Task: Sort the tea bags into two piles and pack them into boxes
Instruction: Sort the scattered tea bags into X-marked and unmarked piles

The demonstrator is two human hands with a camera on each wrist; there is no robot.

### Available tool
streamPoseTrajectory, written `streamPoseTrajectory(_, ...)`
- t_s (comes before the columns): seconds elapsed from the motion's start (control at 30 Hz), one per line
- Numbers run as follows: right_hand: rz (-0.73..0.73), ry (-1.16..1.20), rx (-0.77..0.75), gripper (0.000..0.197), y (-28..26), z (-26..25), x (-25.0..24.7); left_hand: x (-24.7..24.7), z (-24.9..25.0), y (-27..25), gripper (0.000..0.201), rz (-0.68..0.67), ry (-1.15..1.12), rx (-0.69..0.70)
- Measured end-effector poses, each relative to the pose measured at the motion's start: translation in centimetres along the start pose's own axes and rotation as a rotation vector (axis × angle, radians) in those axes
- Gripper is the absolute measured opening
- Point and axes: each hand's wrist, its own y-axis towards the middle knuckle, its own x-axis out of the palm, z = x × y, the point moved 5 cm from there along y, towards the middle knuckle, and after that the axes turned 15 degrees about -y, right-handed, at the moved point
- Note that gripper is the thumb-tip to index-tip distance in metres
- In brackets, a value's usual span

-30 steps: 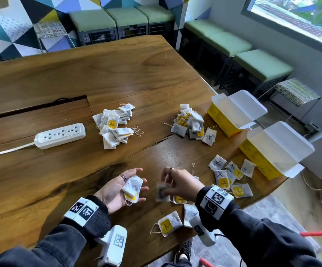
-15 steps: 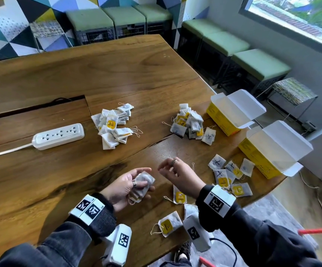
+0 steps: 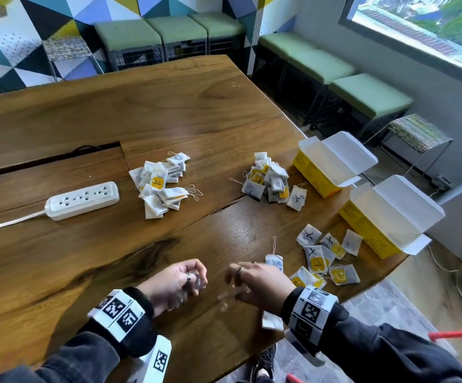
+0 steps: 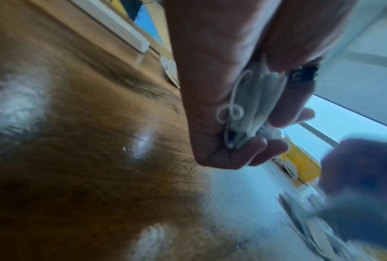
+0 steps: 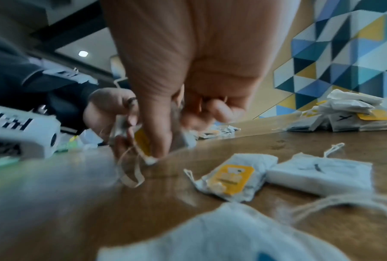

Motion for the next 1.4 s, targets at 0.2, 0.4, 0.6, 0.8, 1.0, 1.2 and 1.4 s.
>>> streamPoseTrajectory(0.2, 0.642, 0.278, 0.080, 0.004, -0.3, 0.8, -3.3, 2.4, -0.3, -0.3, 0.035, -0.080, -0.012, -0.119)
streamPoseTrajectory(0.4, 0.557, 0.393, 0.086, 0.024, -0.3, 0.5, -3.3, 3.1, 1.8, -0.8, 0.027, -0.112, -0.102, 0.128)
streamPoseTrajectory(0.6, 0.053, 1.068, 0.304, 0.048, -0.1, 1.1, -2.1, 3.1, 2.6, -1.1, 0.015, -0.051, 0.131, 0.227)
streamPoseTrajectory(0.8, 0.138, 1.515, 0.423, 0.015, -0.2, 2.9, -2.0, 4.2, 2.2, -0.1, 0.012, 0.004, 0.115, 0.229)
streamPoseTrajectory(1.0, 0.328, 1.771, 0.642, 0.017, -3.7, 8.9, -2.3, 4.8, 2.0, 1.7, 0.033, -0.021, 0.444, 0.167)
streamPoseTrajectory(1.2, 0.037, 1.303, 0.733, 0.024, -5.8, 11.8, -0.5, 8.6, 1.7, 5.1, 0.037, 0.039, 1.101, 0.310)
streamPoseTrajectory(1.4, -0.264, 0.325, 0.570, 0.026, -3.7, 10.9, 0.2, 9.8, 0.9, 7.0, 0.032, 0.057, 1.329, 0.255)
